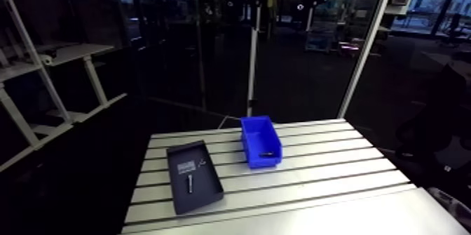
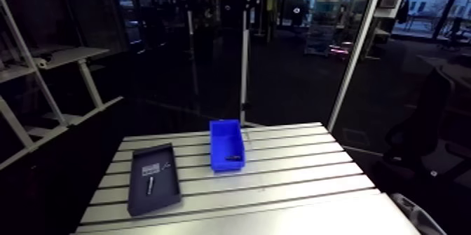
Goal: Pick up the M10 bolt from the tray and put it into the blue bin.
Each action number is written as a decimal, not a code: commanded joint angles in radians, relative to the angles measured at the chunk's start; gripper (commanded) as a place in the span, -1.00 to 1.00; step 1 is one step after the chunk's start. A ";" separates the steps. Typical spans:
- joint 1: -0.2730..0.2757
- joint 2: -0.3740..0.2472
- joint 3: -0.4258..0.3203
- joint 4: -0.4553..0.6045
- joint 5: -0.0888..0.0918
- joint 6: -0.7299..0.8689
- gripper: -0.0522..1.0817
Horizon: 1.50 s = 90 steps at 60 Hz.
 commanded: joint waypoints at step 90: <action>0.053 -0.008 0.056 -0.098 -0.002 0.114 -0.90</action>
